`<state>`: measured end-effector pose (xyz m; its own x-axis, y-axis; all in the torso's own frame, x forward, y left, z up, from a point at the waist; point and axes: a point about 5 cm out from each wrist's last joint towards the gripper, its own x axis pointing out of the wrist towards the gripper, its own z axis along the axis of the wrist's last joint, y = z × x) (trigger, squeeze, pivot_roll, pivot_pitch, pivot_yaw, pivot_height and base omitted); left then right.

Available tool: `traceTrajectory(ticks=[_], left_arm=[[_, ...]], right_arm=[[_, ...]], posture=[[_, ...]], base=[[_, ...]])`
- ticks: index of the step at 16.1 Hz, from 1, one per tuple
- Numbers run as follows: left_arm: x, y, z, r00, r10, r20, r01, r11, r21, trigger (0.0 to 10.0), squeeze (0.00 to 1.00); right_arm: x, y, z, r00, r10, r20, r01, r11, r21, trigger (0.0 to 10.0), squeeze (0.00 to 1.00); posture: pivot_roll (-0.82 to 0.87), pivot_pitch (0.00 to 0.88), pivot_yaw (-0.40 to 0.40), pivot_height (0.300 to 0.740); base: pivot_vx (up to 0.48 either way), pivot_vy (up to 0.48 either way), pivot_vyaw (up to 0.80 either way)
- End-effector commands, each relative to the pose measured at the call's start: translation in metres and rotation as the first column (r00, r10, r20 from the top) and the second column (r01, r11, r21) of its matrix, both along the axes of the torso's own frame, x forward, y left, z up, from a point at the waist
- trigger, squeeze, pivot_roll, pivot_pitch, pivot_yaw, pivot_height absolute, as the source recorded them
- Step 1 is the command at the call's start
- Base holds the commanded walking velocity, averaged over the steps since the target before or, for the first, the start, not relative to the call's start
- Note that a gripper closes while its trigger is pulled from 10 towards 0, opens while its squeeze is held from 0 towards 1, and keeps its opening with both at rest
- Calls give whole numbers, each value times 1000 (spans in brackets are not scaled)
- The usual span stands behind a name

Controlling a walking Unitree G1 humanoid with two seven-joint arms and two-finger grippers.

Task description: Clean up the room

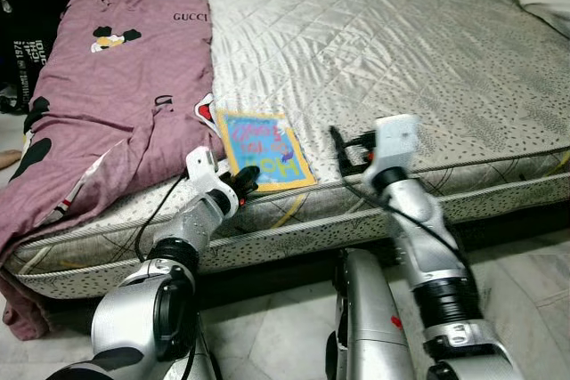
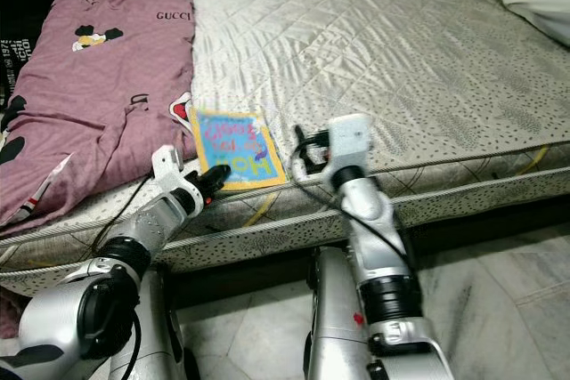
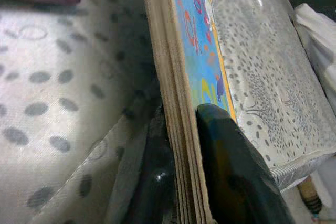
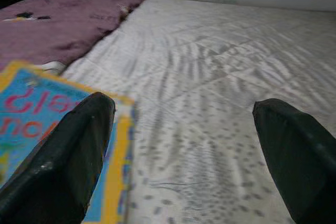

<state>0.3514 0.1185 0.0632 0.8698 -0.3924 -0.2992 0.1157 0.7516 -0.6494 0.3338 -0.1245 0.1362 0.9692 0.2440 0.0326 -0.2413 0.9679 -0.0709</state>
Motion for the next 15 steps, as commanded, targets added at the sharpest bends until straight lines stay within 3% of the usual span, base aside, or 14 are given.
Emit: traceTrajectory(ticks=[1, 3, 4, 6, 7, 10, 13, 14, 15], left_arm=[[0, 7, -3, 1000, 5, -13, -4, 995, 99, 0, 0], [10, 9, 14, 997, -14, 74, 0, 983, 185, 0, 0], [18, 7, 30, 986, -48, 159, 9, 972, 235, 0, 0], [30, 4, 63, 936, -120, 330, 4, 943, 333, 0, 0], [32, 0, 81, 886, -183, 427, -3, 916, 400, 0, 0], [24, 2, 95, 826, -222, 519, -54, 884, 464, 0, 0], [4, 12, 93, 801, -178, 571, -169, 849, 501, 0, 0], [-5, 16, 89, 795, -143, 590, -239, 820, 521, 10000, 0], [-8, 17, 88, 796, -130, 591, -258, 811, 526, 10000, 0]], right_arm=[[3, 4, 4, 1000, 14, 15, -14, 1000, 7, 10000, 0], [5, 11, 3, 1000, 12, 13, -12, 999, 35, 10000, 0], [6, 14, 3, 1000, 7, 19, -8, 999, 48, 10000, 0], [4, 19, 1, 1000, -1, 18, 0, 998, 70, 10000, 0], [2, 21, -2, 1000, 0, 13, -1, 997, 77, 10000, 0], [1, 23, -5, 1000, 0, 3, 0, 994, 106, 10000, 0], [2, 24, -5, 1000, 11, -6, -10, 988, 153, 10000, 0], [3, 24, -5, 1000, 7, -8, -5, 987, 161, 10000, 0], [3, 24, -5, 1000, 5, -10, -3, 987, 162, 10000, 0]], posture=[[-174, 0, 14, 471], [-167, 0, 31, 471], [-162, 0, 39, 471], [-147, 0, 56, 471], [-140, 0, 59, 471], [-124, 0, 63, 471], [-112, 0, 59, 471], [-105, 0, 55, 471], [-105, 0, 55, 471]], base=[[0, 0, 0], [0, 0, 0], [0, 0, 0], [0, 0, 0], [0, 0, 0], [0, 0, 0], [0, 0, 0], [0, 0, 0], [0, 0, 0]])
